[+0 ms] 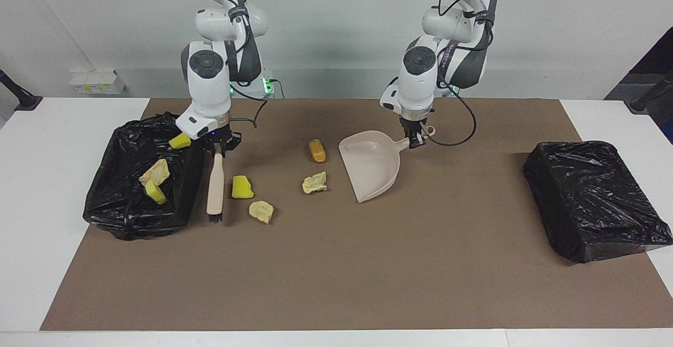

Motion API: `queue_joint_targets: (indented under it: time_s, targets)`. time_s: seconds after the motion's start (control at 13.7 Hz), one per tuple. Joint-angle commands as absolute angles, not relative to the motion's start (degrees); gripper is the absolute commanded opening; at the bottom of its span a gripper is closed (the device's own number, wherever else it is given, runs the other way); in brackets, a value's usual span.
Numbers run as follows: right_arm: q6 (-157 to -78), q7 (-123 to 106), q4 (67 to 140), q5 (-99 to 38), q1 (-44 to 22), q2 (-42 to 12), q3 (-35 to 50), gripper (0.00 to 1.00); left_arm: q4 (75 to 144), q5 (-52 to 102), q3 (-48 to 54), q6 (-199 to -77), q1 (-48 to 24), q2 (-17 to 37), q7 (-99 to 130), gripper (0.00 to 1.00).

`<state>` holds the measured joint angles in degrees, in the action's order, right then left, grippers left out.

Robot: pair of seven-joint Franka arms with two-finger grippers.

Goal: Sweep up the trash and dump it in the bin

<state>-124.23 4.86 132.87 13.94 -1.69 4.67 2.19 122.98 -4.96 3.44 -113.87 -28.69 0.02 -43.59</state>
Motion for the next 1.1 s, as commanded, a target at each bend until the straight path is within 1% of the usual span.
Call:
queue_joint_targets:
  time_s: [0.0,0.15,0.22,0.37,0.73,1.02]
  targets:
    - [-127.34,4.39,137.1,15.12,-1.75,6.51,3.25,0.0,124.89,-5.8,2.72,-114.52,-30.15,-1.58,-41.49,0.0]
    - [-130.06,4.83,138.16,15.12,-2.37,4.85,3.51,0.0,124.89,-5.8,2.72,-114.35,-30.15,-1.58,-41.48,0.0]
    - [-131.56,5.7,138.08,15.03,-4.81,3.27,3.43,0.0,124.89,-5.8,2.72,-114.35,-30.15,-1.58,-41.48,0.0]
    - [-134.2,9.12,137.2,14.94,-7.2,0.89,3.6,0.0,124.81,-5.8,2.72,-114.43,-30.15,-1.58,-41.48,0.0]
    - [-133.94,11.95,132.37,12.85,-18.26,-3.86,3.69,0.0,124.8,-5.71,2.72,-115.13,-29.62,-1.41,-41.57,0.0]
    - [-133.59,11.08,132.28,8.63,-25.91,-3.87,3.78,0.0,124.8,-5.8,2.72,-116.01,-29.27,-1.23,-41.75,0.0]
